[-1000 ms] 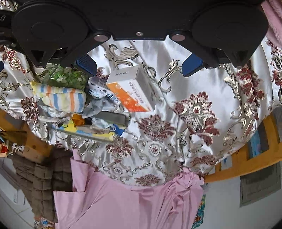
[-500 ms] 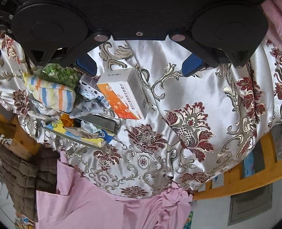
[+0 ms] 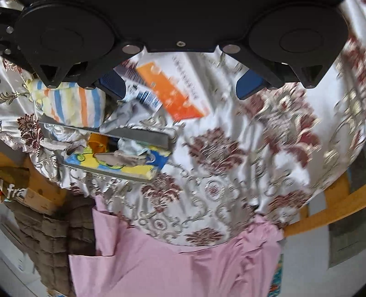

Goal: Organize soft objects
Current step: 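Lower both open tools toward the grey mask and striped towel, then grasp the grey face mask with the left tool while the right tool grasps the striped towel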

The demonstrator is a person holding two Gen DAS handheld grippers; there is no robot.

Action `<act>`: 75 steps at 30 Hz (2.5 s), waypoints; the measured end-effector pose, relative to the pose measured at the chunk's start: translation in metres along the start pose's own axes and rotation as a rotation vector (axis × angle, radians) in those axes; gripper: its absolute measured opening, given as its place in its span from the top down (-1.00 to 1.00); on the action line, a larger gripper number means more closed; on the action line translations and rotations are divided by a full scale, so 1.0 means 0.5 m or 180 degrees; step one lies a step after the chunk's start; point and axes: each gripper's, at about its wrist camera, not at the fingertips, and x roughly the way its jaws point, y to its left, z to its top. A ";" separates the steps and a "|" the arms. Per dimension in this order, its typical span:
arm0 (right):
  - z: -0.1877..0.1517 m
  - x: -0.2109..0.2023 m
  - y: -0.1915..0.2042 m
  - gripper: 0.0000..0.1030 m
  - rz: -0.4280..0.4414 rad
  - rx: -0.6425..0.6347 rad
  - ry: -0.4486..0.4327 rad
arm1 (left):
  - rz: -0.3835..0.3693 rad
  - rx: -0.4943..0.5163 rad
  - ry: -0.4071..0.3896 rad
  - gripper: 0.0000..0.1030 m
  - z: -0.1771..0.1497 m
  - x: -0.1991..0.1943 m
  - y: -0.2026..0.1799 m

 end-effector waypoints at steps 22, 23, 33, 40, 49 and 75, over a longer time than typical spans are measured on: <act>0.004 0.187 -0.013 -0.99 0.0024 -0.0140 0.0057 | -0.1207 -0.0149 0.0353 -0.98 0.065 0.302 -0.040; 0.003 0.191 -0.014 -0.99 0.0014 -0.0131 0.0072 | -0.1215 -0.0176 0.0408 -0.98 0.065 0.313 -0.042; -0.003 0.220 -0.008 -0.99 -0.0041 -0.0154 0.0181 | -0.1346 0.0033 0.0480 -0.86 0.040 0.351 -0.044; -0.004 0.224 -0.014 -0.99 -0.0008 -0.0072 0.0193 | -0.1260 0.0254 0.0415 -0.55 0.028 0.343 -0.052; -0.003 0.224 -0.018 -0.99 0.0028 0.0058 0.0293 | -0.1264 0.0397 0.0392 -0.02 0.022 0.339 -0.061; -0.007 0.198 0.011 -0.37 0.0064 -0.0012 0.0267 | -0.1314 0.0125 0.0321 0.73 0.027 0.298 -0.055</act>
